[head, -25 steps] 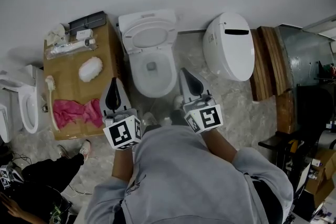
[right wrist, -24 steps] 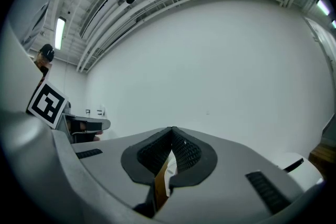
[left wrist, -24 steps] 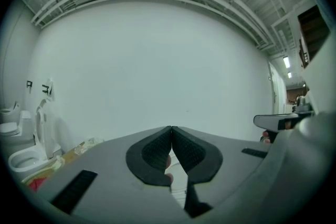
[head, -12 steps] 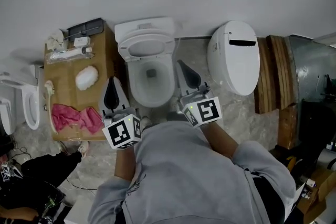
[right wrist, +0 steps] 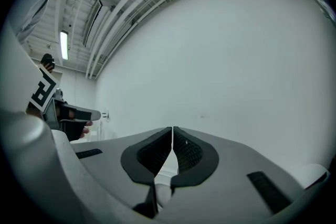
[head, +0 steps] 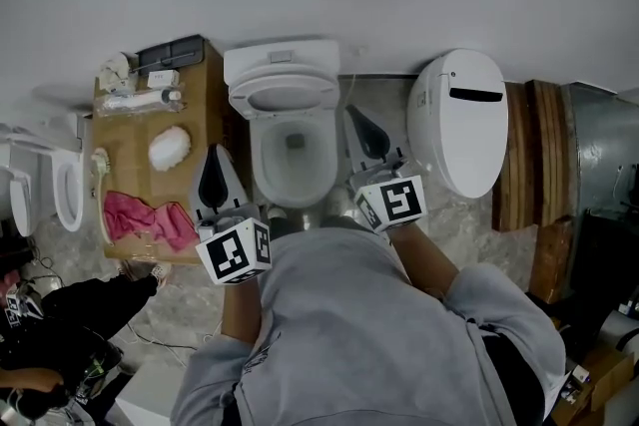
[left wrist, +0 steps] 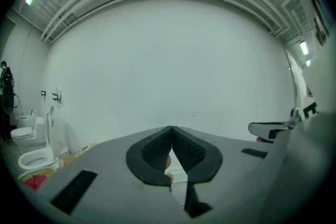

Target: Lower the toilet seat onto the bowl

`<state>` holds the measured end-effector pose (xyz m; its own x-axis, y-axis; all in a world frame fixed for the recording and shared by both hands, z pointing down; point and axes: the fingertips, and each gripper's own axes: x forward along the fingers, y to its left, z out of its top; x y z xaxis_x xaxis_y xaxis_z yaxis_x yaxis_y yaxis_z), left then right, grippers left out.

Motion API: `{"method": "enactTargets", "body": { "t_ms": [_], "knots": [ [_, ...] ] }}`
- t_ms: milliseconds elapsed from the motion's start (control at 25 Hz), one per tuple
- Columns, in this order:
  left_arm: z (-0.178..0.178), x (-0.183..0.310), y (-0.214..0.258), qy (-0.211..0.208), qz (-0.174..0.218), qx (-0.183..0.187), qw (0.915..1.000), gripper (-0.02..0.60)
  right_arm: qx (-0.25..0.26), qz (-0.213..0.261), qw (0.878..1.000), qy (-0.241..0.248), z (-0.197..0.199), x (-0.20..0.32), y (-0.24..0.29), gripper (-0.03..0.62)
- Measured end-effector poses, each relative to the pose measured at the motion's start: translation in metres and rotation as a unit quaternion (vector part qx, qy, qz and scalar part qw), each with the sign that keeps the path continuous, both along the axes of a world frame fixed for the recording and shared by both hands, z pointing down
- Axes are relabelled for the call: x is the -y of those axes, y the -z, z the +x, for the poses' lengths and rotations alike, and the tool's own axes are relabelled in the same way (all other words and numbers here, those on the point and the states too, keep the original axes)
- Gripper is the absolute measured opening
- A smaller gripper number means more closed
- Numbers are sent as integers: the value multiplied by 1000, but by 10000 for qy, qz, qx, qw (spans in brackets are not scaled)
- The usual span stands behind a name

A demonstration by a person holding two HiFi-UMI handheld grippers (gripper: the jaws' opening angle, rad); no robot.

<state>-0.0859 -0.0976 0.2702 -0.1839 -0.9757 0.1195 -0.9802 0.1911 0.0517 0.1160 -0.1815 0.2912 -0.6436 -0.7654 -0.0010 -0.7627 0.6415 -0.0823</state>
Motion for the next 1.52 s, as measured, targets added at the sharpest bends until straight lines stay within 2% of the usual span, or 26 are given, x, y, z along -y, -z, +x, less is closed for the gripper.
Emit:
{"method": "enactTargets", "body": {
  "t_ms": [360,520,640,720,1120,1520],
  "knots": [
    [-35,21,-4,-309,20,-18,9995,0,-406,145,9991,0,-41,15,-6,3],
    [-50,29,-6,-418,73,-125,9990,0,-552,443,9975,4,-62,20,-1,9],
    [-56,30,-9,-578,114,-72,9982,0,-723,588,9956,122,-78,27,-4,27],
    [-59,31,-11,-632,128,-54,9979,0,-803,593,9949,172,-85,34,-8,44],
    [-78,30,-25,-595,60,-145,9981,0,-1217,555,9907,241,-110,57,-28,44],
    [-74,41,-36,-706,-13,-195,9973,0,-1896,283,9795,626,-126,73,-76,51]
  ]
}}
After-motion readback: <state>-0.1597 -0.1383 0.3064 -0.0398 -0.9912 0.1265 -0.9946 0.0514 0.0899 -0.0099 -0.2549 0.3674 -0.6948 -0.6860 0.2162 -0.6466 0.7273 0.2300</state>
